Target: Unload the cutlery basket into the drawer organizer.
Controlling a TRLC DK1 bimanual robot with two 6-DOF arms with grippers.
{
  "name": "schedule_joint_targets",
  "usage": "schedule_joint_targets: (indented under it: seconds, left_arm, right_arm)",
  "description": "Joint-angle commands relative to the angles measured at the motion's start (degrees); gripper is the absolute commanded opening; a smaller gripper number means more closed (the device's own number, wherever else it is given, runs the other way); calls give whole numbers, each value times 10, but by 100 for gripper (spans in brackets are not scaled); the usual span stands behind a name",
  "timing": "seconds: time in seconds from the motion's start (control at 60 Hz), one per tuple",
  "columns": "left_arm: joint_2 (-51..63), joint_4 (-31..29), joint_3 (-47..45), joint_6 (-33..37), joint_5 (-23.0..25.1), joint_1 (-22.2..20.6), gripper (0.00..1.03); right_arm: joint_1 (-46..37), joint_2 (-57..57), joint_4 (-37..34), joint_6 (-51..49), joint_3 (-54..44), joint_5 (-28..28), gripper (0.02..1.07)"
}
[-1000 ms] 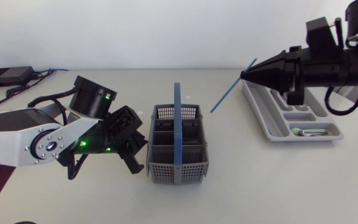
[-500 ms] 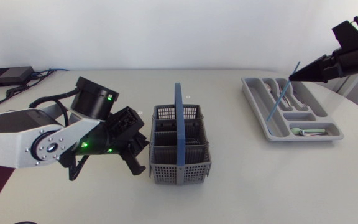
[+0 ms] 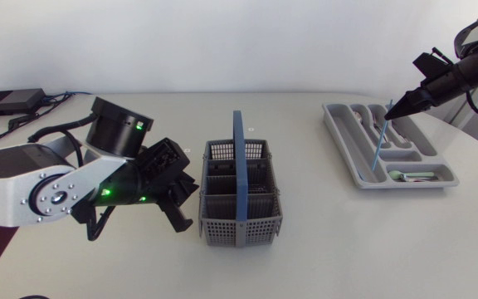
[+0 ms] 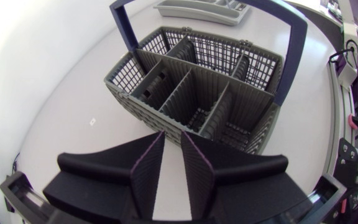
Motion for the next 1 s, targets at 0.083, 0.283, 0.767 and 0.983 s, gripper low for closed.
schedule_joint_targets:
  seconds: [0.083, 0.283, 0.767, 0.983]
  left_arm:
    - [-12, -8, 6, -13, 0, -5, 24]
    - [-13, -7, 6, -14, 0, -7, 24]
    - [-23, -8, -2, -19, 0, -10, 24]
    - [-30, -8, -12, -19, 0, -9, 24]
  right_arm:
    - [12, 109, -47, 30, 111, 13, 12]
    - [29, 194, -70, 54, 198, 27, 12]
    - [39, 361, -90, 113, 413, 59, 25]
    - [35, 333, -94, 112, 397, 45, 68]
